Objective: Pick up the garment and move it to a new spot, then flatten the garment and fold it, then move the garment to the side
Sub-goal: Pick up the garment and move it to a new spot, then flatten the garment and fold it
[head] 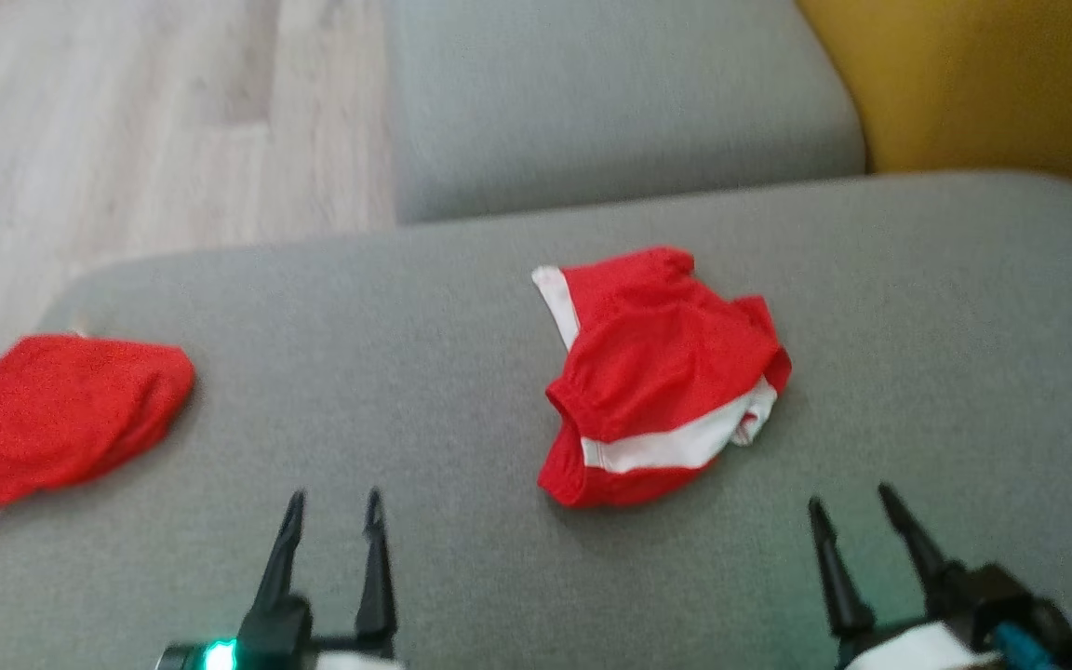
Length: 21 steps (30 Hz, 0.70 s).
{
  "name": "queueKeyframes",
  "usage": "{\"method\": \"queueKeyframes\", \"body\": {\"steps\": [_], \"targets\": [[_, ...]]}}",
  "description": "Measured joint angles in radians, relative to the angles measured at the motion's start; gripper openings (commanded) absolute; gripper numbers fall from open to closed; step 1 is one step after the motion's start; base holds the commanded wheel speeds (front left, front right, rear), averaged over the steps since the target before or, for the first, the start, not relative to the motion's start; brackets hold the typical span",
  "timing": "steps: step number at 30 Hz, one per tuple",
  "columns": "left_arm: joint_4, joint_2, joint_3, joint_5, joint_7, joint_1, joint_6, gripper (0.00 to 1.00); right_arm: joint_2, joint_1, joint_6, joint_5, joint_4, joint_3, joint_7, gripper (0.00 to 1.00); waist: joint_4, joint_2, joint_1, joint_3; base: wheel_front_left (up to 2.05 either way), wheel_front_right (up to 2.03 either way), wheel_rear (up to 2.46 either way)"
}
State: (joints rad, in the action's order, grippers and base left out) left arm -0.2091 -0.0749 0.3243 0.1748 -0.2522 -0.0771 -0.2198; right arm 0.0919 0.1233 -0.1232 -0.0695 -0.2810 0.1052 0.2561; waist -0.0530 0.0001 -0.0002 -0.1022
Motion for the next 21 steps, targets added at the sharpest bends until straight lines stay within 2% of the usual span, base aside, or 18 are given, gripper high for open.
{"method": "queueKeyframes", "body": {"steps": [6,21], "targets": [[0.072,0.004,-0.060,-0.026,0.000,-0.108,0.034,1.00,-0.017,0.058,0.000,-0.027,0.009,0.027,0.000,1.00,0.003,0.0000,0.0000,-0.058,0.00,0.00,0.00],[0.052,0.017,-0.103,-0.062,0.000,-0.155,0.036,1.00,-0.016,0.058,0.000,-0.055,0.026,0.057,0.000,1.00,-0.012,0.0000,0.0001,-0.071,0.00,0.00,0.00]]}}
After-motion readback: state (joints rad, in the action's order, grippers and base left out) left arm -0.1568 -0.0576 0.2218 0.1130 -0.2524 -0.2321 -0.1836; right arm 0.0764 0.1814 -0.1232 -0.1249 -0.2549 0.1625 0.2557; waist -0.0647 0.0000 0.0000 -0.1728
